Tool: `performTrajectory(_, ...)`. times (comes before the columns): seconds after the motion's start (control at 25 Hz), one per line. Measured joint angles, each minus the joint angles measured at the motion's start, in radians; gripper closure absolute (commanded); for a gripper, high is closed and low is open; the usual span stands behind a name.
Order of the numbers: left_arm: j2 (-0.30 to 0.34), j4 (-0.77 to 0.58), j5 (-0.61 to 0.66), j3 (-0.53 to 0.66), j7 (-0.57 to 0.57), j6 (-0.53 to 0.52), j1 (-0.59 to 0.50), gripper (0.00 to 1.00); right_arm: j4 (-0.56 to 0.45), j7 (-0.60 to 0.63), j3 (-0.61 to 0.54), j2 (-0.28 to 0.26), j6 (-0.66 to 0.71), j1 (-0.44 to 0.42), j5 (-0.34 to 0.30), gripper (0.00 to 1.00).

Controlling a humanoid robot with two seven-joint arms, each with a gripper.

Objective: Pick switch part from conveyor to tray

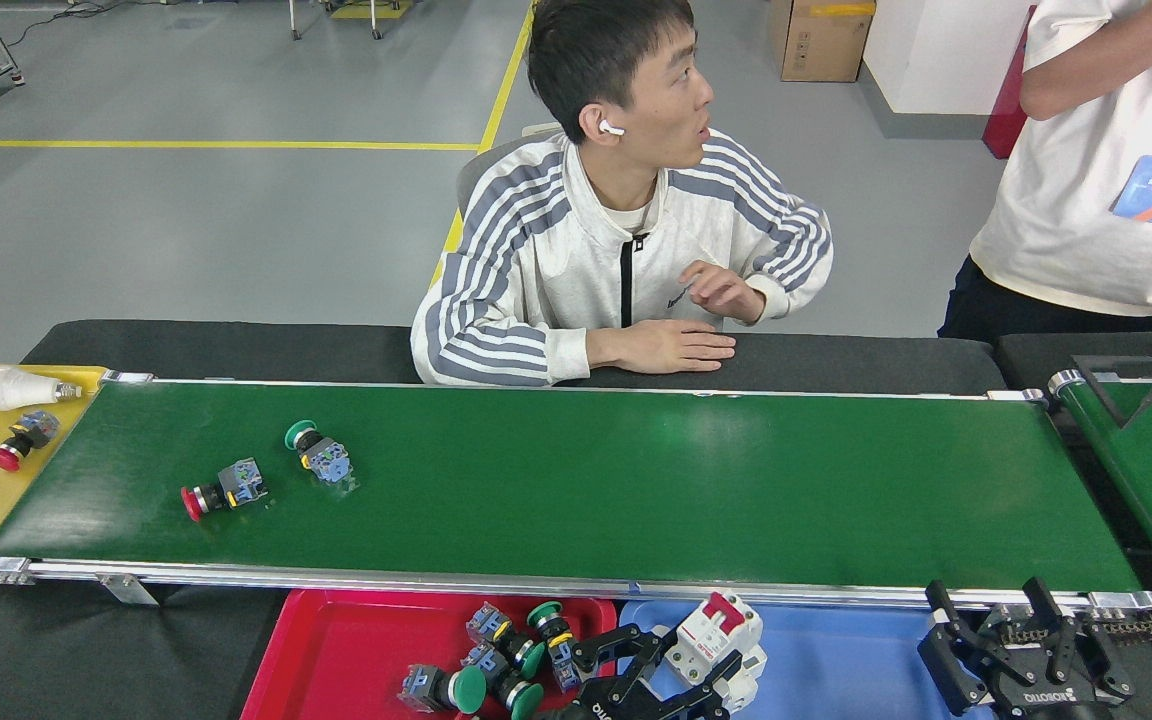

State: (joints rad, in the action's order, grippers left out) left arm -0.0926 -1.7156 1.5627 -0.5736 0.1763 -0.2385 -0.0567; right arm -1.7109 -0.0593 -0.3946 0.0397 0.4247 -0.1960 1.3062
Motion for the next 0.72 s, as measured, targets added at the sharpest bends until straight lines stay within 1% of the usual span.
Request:
performTrajectory(0.12,0.003,-0.022,0.0,-0.005,0.003,0.028,-0.002,0.0,-0.009,0.0,0.0,-0.002,0.001,0.0,0.0,0.0)
performTrajectory(0.24,0.002,-0.041,0.0,0.031,0.005,0.101,-0.015,0.0,-0.011,0.0,-0.005,-0.002,0.002,0.0,-0.002,0.0)
performTrajectory(0.32,0.002,-0.044,0.0,0.112,0.007,0.174,-0.03,0.0,-0.011,0.0,-0.015,-0.002,0.002,0.0,-0.006,0.0)
performTrajectory(0.36,0.002,-0.045,0.0,0.182,0.007,0.202,-0.037,0.0,-0.011,0.0,-0.018,-0.002,0.001,0.0,-0.007,0.0)
performTrajectory(0.44,0.007,-0.045,-0.001,0.34,0.007,0.227,-0.06,0.0,-0.011,0.0,-0.019,-0.002,0.0,0.0,-0.008,0.0)
performTrajectory(0.52,0.031,-0.045,-0.001,0.477,0.007,0.232,-0.088,0.0,-0.011,0.0,-0.019,-0.008,-0.001,0.0,-0.008,0.0)
performTrajectory(0.56,0.047,-0.045,-0.001,0.527,0.007,0.215,-0.094,0.0,-0.011,0.0,-0.019,-0.009,-0.001,0.0,-0.01,0.0)
performTrajectory(0.64,0.063,-0.044,-0.002,0.6,0.006,0.185,-0.095,0.0,-0.011,0.0,-0.019,-0.009,-0.001,0.0,-0.01,0.0)
performTrajectory(0.72,0.066,-0.035,-0.004,0.638,0.005,0.167,-0.08,0.0,-0.011,0.0,-0.019,-0.009,-0.001,0.0,-0.011,0.0)
